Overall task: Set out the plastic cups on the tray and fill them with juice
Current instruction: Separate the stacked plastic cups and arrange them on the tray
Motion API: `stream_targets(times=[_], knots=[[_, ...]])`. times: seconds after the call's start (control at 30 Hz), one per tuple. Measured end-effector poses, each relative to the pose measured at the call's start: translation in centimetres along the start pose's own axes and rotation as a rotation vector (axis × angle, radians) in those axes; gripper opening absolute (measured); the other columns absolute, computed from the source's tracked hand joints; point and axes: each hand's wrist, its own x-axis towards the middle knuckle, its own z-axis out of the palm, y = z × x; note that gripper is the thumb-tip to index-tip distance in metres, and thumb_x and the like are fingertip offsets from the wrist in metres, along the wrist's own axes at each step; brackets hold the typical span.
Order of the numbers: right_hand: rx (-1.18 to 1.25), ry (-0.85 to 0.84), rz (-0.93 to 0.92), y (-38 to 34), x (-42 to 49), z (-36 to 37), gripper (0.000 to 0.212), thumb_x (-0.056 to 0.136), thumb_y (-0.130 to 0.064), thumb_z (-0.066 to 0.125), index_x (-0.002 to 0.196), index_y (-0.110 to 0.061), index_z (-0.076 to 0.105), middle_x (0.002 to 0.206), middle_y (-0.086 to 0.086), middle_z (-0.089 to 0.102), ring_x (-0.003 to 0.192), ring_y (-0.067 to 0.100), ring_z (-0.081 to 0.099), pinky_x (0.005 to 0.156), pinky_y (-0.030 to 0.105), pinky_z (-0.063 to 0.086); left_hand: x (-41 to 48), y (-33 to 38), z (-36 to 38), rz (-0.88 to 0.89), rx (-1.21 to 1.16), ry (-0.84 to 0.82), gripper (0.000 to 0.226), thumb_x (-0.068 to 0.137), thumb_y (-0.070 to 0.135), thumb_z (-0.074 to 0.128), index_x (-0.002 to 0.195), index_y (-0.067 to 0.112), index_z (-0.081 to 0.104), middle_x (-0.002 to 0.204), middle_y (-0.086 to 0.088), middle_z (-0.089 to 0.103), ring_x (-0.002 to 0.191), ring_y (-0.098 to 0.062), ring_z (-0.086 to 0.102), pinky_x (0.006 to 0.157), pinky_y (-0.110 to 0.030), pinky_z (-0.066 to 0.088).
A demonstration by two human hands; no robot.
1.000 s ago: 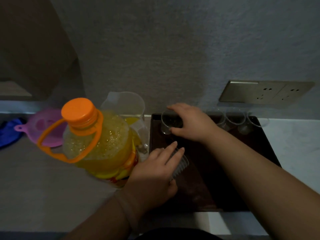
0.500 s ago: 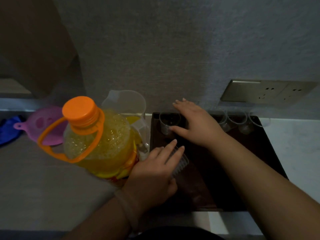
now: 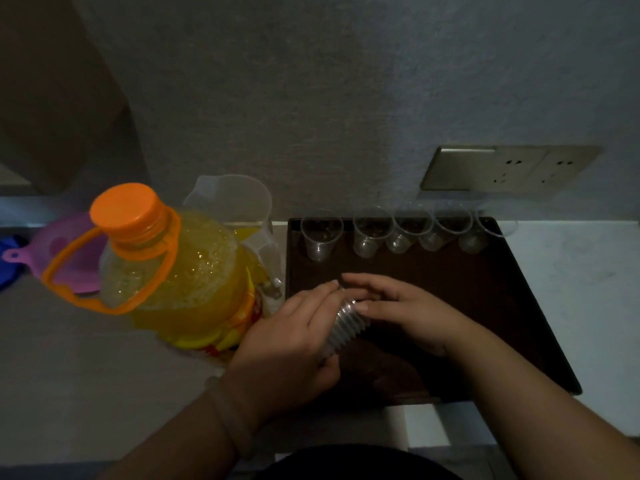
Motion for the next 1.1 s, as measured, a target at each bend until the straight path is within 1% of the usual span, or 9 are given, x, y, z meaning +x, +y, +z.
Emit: stream_targets(times=[0.17,0.3,0.4,0.5,0.6,0.67,0.83,0.97,1.1], knots=[[0.095,0.071,-0.053,-0.1,0.3,0.9,0.058,0.074,-0.018,0.070,0.129,-0.018,0.052,0.110,0.003,0.072,0.106,0.016,0.066,0.083,0.024,0.051,-0.4,-0.1,0.0,0.015,-0.005,0.044,0.070,0.072,0.034,0.059,0.137,0.010,0.048,0.139,-0.009,0.051,0.117,-0.023,0.057,0.069,-0.031,0.058],[0.126,0.264,-0.104,-0.3,0.9,0.5,0.044,0.078,-0.015,0.071,0.120,-0.021,0.059,0.107,0.001,0.072,0.102,0.020,0.068,0.082,0.028,0.050,-0.5,-0.5,0.2,-0.013,-0.006,0.041,0.071,0.070,0.039,0.055,0.135,0.010,0.048,0.136,-0.009,0.053,0.115,-0.023,0.058,0.071,-0.030,0.058],[-0.047,0.439,-0.242,-1.3,0.2,-0.1,0.039,0.081,-0.011,0.072,0.115,-0.029,0.061,0.109,-0.003,0.069,0.103,0.012,0.065,0.082,0.024,0.051,-0.8,-0.8,0.3,-0.046,0.015,0.025,0.072,0.068,0.043,0.051,0.133,0.012,0.048,0.133,-0.006,0.055,0.112,-0.019,0.060,0.072,-0.025,0.056],[-0.440,0.560,-0.387,-2.9,-0.7,0.0,0.050,0.077,-0.021,0.077,0.122,-0.030,0.057,0.112,-0.016,0.063,0.100,-0.004,0.060,0.084,0.009,0.046,-1.3,-0.6,0.7,-0.030,0.008,0.041,0.071,0.066,0.039,0.056,0.130,0.008,0.053,0.132,-0.009,0.057,0.110,-0.022,0.061,0.073,-0.027,0.057],[-0.812,0.516,-0.415,-3.8,0.0,0.7,0.066,0.075,-0.032,0.078,0.134,-0.027,0.050,0.125,-0.014,0.054,0.112,-0.002,0.050,0.093,0.012,0.037,-1.7,-0.5,0.9,-0.019,0.009,0.043,0.072,0.064,0.035,0.064,0.130,0.006,0.056,0.132,-0.011,0.057,0.110,-0.024,0.061,0.069,-0.030,0.058],[-0.929,0.479,-0.397,-3.8,0.9,1.1,0.071,0.076,-0.034,0.077,0.138,-0.025,0.046,0.134,-0.007,0.050,0.120,0.004,0.046,0.100,0.019,0.036,-2.0,-0.5,0.9,-0.017,0.021,0.041,0.070,0.066,0.035,0.060,0.129,0.005,0.056,0.131,-0.012,0.057,0.109,-0.024,0.062,0.066,-0.029,0.058],[-1.007,0.408,-0.357,-3.7,2.7,2.0,0.072,0.076,-0.034,0.077,0.139,-0.024,0.044,0.137,-0.003,0.049,0.123,0.011,0.048,0.100,0.020,0.036,-2.4,-0.4,0.8,-0.030,0.010,0.054,0.069,0.067,0.034,0.058,0.129,0.005,0.056,0.132,-0.012,0.057,0.109,-0.025,0.061,0.066,-0.030,0.058],[-1.032,0.379,-0.366,-3.2,3.7,2.5,0.072,0.074,-0.035,0.078,0.138,-0.024,0.045,0.135,-0.004,0.051,0.126,0.012,0.046,0.106,0.032,0.041,-2.5,-0.1,0.8,-0.039,0.000,0.067,0.069,0.064,0.032,0.060,0.128,0.006,0.058,0.131,-0.011,0.057,0.107,-0.024,0.062,0.059,-0.028,0.057],[-1.004,0.413,-0.366,-3.0,3.8,2.7,0.070,0.076,-0.031,0.078,0.137,-0.022,0.045,0.135,-0.003,0.049,0.123,0.010,0.046,0.101,0.020,0.036,-2.5,-0.1,1.0,-0.055,-0.007,0.063,0.071,0.063,0.030,0.065,0.128,0.006,0.057,0.132,-0.010,0.057,0.108,-0.024,0.061,0.061,-0.029,0.057]])
